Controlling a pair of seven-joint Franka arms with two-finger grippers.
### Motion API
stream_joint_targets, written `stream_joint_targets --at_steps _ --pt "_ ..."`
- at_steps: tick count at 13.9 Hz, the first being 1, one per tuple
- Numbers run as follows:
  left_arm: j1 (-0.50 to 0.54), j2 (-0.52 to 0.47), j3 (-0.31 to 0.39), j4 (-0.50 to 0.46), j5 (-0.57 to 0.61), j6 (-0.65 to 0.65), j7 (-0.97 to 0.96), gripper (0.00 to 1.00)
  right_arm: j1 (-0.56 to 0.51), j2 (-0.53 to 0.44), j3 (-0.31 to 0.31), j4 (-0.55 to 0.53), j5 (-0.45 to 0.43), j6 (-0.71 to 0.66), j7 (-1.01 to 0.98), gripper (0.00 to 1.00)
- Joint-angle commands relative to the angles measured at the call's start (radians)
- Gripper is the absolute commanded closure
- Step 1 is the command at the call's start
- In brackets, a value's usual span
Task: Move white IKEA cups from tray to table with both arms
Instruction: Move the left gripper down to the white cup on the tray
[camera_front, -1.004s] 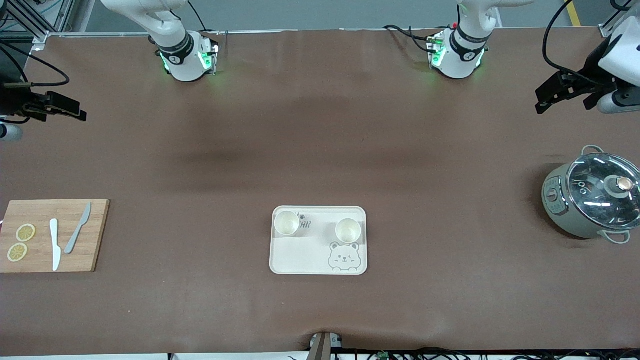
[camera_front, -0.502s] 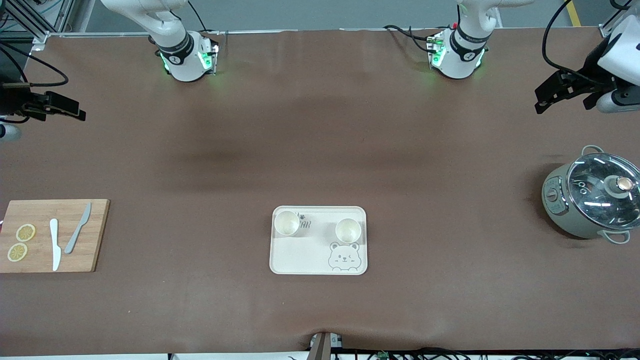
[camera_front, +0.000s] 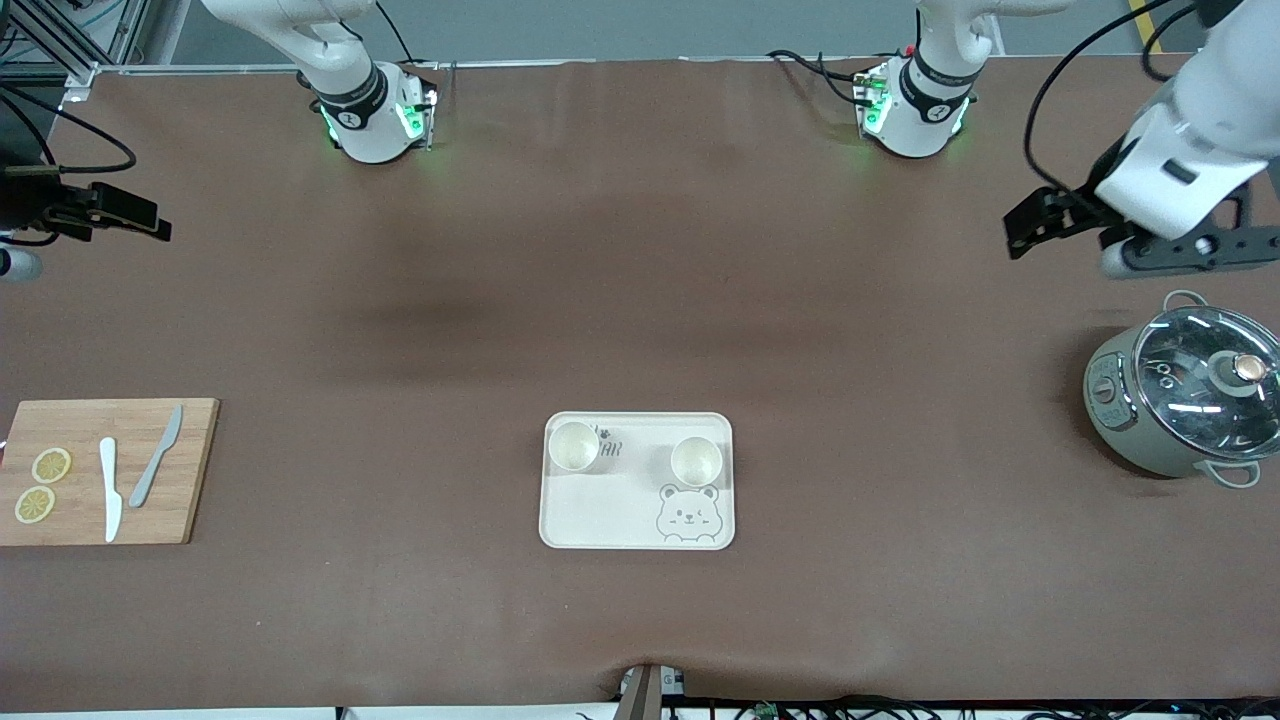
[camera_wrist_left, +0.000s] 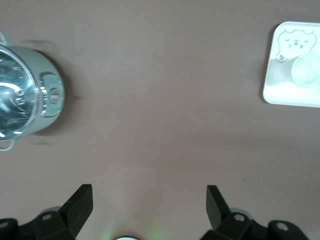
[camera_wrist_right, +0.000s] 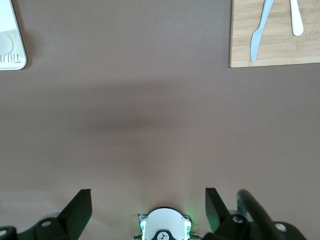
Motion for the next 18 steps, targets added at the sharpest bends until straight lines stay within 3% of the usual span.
stream_joint_targets --at_steps 1,6,10,18 --pt "-0.053 0.061 -0.008 0.034 -0.008 0.031 -0.108 0.00 -0.019 -0.031 0.013 -0.026 0.005 -0.002 0.013 0.00" --pt "-0.095 0.172 -0.009 0.050 -0.011 0.152 -0.195 0.00 -0.030 -0.030 0.013 -0.026 0.017 -0.004 0.013 0.00" --pt "-0.141 0.294 -0.008 0.130 -0.008 0.181 -0.303 0.00 -0.038 -0.028 0.013 -0.029 0.025 -0.007 0.013 0.00" --pt "-0.251 0.460 -0.008 0.130 -0.008 0.435 -0.596 0.00 -0.044 -0.024 0.011 -0.026 0.025 -0.010 0.011 0.00"
